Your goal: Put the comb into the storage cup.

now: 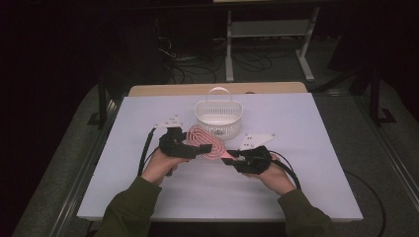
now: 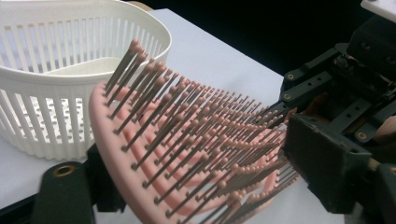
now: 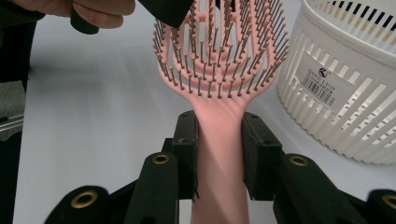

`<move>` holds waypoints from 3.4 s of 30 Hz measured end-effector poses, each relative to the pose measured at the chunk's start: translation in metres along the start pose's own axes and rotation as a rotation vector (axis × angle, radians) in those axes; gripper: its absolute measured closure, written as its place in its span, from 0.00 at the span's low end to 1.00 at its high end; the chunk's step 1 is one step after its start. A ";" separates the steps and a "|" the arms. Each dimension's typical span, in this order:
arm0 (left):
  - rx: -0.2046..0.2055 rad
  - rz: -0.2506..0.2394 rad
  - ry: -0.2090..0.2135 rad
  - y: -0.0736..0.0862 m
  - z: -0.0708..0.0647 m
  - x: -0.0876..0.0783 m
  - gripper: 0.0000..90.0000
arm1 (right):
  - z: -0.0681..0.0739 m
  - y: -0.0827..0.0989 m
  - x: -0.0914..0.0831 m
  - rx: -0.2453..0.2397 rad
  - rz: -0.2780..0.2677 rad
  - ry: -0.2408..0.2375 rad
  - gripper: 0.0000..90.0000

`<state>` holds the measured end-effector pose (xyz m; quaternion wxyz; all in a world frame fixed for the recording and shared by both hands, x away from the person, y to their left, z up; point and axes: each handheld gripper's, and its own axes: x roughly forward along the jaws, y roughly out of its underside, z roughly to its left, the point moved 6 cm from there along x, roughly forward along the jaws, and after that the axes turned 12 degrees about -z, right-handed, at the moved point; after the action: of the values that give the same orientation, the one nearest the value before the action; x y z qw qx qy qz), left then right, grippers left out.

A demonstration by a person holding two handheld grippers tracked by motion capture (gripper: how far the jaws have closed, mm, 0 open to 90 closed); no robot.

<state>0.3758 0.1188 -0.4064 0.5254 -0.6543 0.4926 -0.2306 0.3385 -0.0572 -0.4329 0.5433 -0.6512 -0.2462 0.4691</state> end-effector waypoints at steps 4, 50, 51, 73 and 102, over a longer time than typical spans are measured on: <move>-0.005 0.000 -0.002 0.000 0.001 -0.001 0.32 | 0.000 0.001 0.000 0.004 0.000 0.002 0.76; -0.086 -0.022 0.109 -0.004 -0.006 -0.004 0.70 | 0.005 0.011 0.014 -0.010 0.050 0.004 0.77; -0.086 -0.022 0.109 -0.004 -0.006 -0.004 0.70 | 0.005 0.011 0.014 -0.010 0.050 0.004 0.77; -0.096 -0.051 0.118 -0.009 -0.007 -0.008 0.72 | 0.005 0.011 0.017 0.010 0.034 0.002 0.64; -0.092 -0.092 0.075 -0.016 0.002 -0.021 0.72 | -0.006 0.017 0.015 0.087 0.092 0.079 0.14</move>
<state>0.3749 0.1378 -0.3880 0.4649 -0.6906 0.4912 -0.2561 0.3472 -0.0524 -0.4541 0.5585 -0.6555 -0.1738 0.4778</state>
